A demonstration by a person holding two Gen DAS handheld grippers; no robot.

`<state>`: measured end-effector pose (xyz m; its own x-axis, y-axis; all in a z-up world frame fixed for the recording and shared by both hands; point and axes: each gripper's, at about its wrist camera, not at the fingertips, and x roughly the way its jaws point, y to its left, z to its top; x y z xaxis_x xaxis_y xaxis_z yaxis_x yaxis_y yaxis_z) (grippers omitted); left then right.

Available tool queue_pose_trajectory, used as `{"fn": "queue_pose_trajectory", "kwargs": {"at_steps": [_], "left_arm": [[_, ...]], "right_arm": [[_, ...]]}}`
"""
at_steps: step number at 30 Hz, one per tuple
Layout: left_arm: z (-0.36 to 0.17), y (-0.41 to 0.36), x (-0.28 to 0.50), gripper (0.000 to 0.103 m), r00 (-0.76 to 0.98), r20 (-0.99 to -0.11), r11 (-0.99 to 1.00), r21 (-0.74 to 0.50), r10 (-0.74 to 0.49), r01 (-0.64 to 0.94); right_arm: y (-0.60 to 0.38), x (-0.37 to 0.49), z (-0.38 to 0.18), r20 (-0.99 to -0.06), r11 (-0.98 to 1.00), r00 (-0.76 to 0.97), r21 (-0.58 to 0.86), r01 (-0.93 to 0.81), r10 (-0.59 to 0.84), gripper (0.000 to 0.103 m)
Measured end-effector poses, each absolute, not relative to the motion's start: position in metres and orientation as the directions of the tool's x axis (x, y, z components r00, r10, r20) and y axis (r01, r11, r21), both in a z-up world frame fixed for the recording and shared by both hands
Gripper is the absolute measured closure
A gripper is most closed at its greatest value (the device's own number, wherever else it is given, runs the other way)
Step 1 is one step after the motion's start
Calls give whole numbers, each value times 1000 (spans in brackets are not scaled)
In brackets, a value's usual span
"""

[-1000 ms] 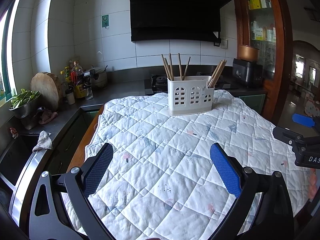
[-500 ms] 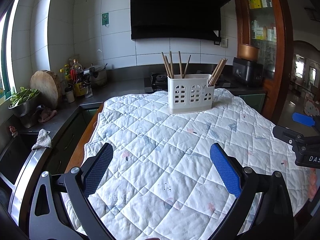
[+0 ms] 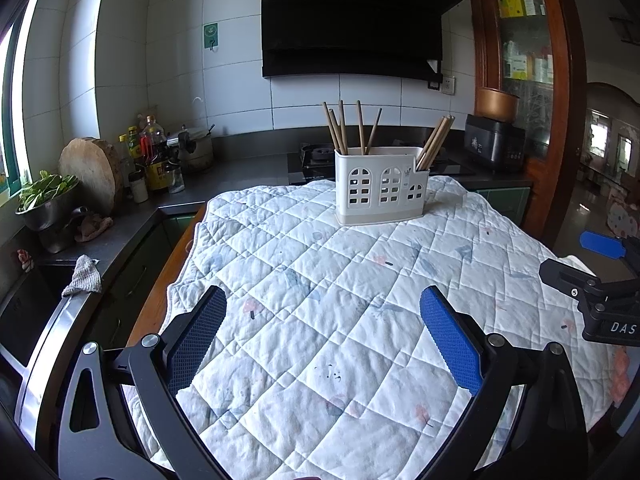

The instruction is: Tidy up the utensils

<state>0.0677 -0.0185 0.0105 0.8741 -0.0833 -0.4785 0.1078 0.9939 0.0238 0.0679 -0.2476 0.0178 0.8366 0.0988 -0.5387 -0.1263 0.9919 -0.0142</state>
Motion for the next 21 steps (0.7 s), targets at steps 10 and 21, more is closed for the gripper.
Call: {"fn": "queue_pose_trajectory", "kwargs": {"at_steps": [10, 21], "left_arm": [[6, -18, 69, 6, 868, -489, 994, 23, -84, 109], [5, -17, 70, 6, 865, -495, 994, 21, -84, 109]], "right_arm": [[-249, 67, 18, -539, 992, 836, -12, -127, 100, 7], [-249, 67, 17, -540, 992, 836, -14, -126, 99, 7]]}}
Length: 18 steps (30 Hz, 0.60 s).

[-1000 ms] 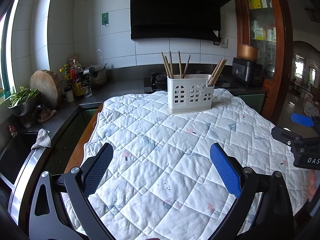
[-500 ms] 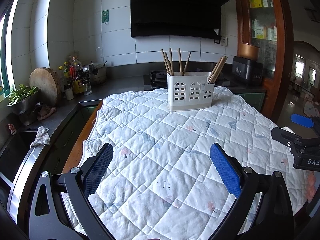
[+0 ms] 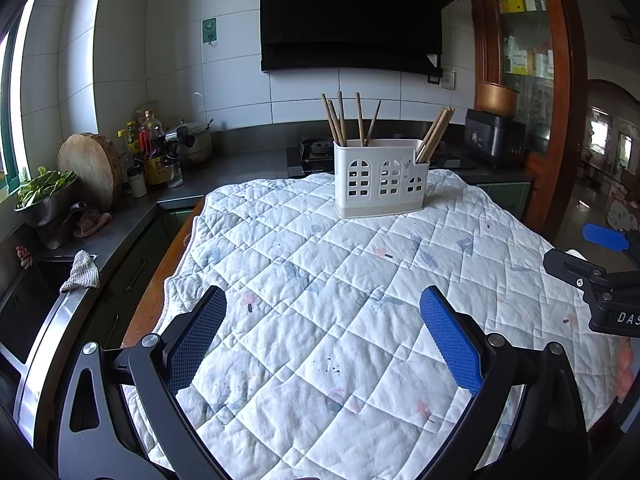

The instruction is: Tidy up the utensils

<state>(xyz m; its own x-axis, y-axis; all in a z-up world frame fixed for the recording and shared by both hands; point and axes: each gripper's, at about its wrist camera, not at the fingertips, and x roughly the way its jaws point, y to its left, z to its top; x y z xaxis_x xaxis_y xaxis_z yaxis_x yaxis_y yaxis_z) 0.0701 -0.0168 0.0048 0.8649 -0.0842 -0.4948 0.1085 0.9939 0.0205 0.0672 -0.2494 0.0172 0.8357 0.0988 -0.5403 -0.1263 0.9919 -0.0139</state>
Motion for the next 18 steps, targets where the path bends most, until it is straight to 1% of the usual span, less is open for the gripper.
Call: {"fn": "queue_pose_trajectory", "kwargs": {"at_steps": [18], "left_arm": [[3, -16, 69, 6, 862, -500, 994, 21, -84, 109]], "right_arm": [[-248, 67, 16, -541, 992, 835, -15, -129, 100, 7]]}}
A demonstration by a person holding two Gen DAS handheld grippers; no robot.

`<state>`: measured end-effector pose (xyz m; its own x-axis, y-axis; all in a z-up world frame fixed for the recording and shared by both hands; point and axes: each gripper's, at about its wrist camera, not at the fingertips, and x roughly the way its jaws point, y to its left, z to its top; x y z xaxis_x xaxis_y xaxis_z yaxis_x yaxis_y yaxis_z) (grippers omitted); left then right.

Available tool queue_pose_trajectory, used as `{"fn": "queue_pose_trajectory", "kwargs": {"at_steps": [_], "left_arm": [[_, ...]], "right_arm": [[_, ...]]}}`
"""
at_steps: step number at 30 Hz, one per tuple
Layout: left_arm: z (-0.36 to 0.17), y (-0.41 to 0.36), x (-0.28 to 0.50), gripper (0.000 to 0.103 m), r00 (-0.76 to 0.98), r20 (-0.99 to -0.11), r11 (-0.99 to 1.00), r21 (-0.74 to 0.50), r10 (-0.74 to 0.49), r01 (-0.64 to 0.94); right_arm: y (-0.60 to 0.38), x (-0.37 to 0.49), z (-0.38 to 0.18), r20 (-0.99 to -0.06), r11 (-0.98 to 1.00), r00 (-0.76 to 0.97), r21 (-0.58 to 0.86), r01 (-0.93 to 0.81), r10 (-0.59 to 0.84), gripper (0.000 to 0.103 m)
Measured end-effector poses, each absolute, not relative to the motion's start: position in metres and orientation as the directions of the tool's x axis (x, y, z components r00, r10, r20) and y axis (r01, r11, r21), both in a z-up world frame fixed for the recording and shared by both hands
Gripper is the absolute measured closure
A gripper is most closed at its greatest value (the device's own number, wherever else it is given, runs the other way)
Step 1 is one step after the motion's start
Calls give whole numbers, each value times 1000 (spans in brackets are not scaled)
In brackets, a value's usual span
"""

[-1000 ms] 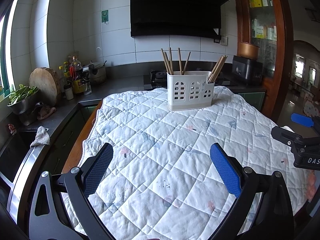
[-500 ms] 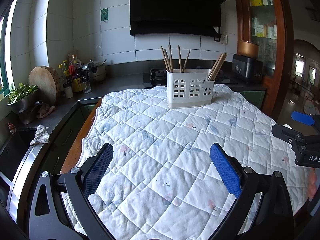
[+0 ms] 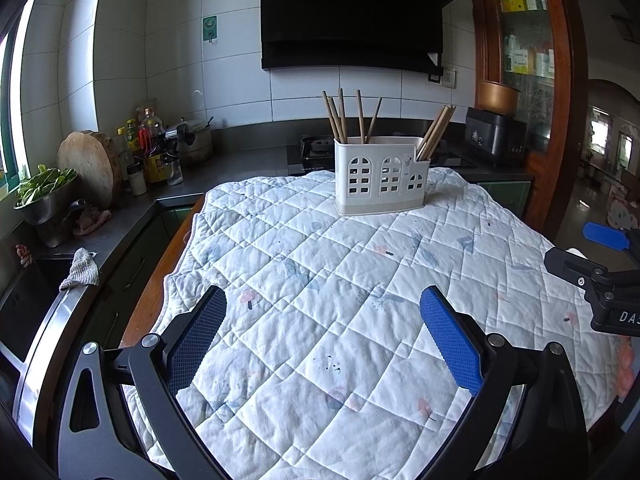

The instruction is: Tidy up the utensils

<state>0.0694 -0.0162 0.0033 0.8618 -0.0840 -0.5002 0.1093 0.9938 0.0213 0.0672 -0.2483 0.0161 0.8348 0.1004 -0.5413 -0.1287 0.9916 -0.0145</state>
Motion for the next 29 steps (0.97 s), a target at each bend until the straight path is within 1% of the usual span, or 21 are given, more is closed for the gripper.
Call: {"fn": "queue_pose_trajectory", "kwargs": {"at_steps": [10, 16, 29], "left_arm": [[2, -16, 70, 6, 860, -503, 994, 19, -86, 110], [3, -16, 67, 6, 869, -487, 994, 23, -83, 107], [0, -13, 73, 6, 850, -519, 994, 5, -89, 107]], "right_arm": [[-248, 67, 16, -542, 991, 834, -15, -131, 102, 7], [-247, 67, 16, -541, 991, 835, -15, -131, 102, 7], [-247, 67, 16, -542, 991, 834, -11, -133, 106, 7]]}}
